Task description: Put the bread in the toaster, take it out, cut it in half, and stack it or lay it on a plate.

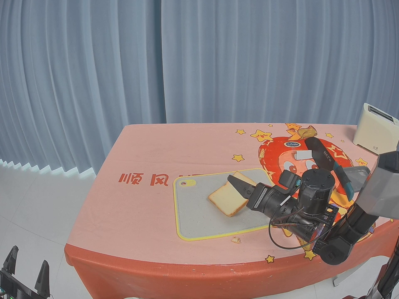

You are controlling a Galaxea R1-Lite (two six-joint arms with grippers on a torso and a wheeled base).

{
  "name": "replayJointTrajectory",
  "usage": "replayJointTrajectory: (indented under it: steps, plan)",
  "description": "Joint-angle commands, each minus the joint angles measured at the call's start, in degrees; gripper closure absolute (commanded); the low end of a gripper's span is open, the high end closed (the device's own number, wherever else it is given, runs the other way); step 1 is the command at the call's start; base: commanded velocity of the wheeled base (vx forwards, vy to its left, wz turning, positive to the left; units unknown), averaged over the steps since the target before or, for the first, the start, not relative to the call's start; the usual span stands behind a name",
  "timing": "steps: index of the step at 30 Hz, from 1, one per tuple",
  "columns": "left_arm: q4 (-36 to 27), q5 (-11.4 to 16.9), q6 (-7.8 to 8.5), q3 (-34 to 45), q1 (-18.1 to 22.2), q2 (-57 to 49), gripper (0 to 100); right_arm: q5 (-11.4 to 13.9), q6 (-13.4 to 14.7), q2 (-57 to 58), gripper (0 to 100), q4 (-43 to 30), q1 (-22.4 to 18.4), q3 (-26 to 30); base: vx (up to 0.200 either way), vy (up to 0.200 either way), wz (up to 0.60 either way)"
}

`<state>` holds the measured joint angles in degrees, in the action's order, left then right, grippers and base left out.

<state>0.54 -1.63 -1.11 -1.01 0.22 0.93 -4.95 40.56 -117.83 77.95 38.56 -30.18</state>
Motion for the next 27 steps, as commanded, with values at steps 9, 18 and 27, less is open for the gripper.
replayJointTrajectory:
  steps: [9, 18, 27]
  plan:
    - [-0.01, -0.04, -0.03, 1.01, 0.04, -0.22, 0, -0.15, -0.74, -0.03, 0, 0.01, 0.03, 0.3, 0.0, 0.0, 0.0]
    - [-0.01, -0.04, 0.05, 1.01, 0.04, -0.22, 0, -1.38, -8.04, -0.03, 0, 0.72, -0.41, 1.62, 0.0, 0.0, 0.0]
    - [-0.01, -0.04, 0.05, 1.01, 0.04, -0.14, 0, -1.64, -15.42, -3.89, 0, 11.7, 0.46, 6.72, 0.0, 0.0, 0.0]
